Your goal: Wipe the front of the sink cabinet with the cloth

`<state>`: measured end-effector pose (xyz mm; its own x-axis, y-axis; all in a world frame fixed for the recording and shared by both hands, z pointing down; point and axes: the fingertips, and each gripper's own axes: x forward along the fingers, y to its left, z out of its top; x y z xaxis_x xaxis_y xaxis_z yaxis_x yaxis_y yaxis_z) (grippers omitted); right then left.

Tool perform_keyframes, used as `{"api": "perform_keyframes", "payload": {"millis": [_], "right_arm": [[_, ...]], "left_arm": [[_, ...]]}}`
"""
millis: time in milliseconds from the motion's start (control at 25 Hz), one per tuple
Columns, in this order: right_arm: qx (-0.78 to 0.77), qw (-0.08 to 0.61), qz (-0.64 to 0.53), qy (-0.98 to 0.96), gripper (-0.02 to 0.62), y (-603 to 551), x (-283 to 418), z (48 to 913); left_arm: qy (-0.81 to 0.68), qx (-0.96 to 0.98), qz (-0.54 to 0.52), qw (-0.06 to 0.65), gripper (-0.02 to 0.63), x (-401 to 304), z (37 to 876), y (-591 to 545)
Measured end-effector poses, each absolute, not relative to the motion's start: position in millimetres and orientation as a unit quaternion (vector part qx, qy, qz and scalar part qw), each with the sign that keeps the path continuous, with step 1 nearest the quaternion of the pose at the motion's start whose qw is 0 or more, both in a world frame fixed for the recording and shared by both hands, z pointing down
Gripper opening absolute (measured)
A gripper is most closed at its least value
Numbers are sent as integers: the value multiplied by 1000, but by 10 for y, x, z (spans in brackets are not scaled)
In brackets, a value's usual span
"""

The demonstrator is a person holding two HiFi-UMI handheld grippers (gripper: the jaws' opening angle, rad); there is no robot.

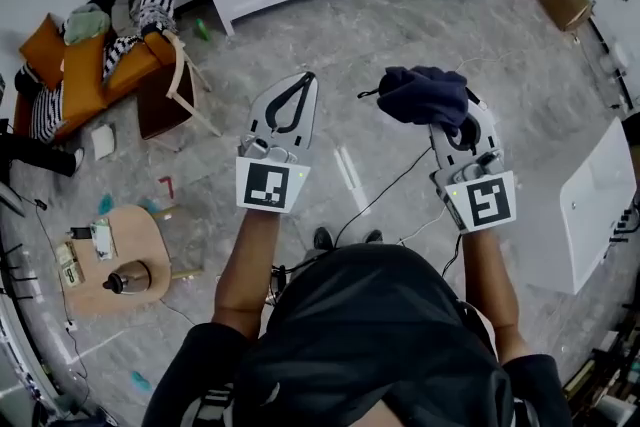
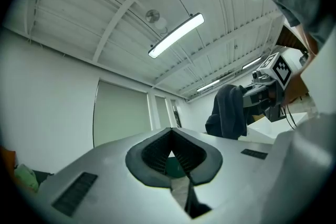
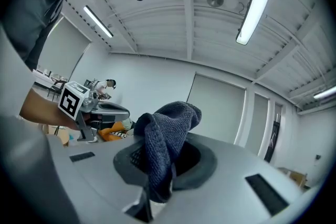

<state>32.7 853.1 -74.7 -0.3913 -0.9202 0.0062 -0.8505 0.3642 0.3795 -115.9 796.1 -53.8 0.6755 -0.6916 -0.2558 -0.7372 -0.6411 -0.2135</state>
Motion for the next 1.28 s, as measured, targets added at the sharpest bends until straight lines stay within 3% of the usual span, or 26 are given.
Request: {"api": "perform_keyframes", "payload": {"millis": [440,760,1000,1280], "right_arm": [[550,100,-129,-819,38,8313,540,-629],[545,69,-113,-828,38,7796,1185,-571],[523,43,-87,-847,38,7178,2074,-524],[514,31,-81,-853,38,7089,2186,-545]], "left_arm": [[384,-913,55,128,4,-974,-351,7702],[365,-925,11,107,4,-316,-272,7279],[372,-920,-29,116,3,553,-308,6836],[399,-908,-65,113,3,496,-271,6782]]}}
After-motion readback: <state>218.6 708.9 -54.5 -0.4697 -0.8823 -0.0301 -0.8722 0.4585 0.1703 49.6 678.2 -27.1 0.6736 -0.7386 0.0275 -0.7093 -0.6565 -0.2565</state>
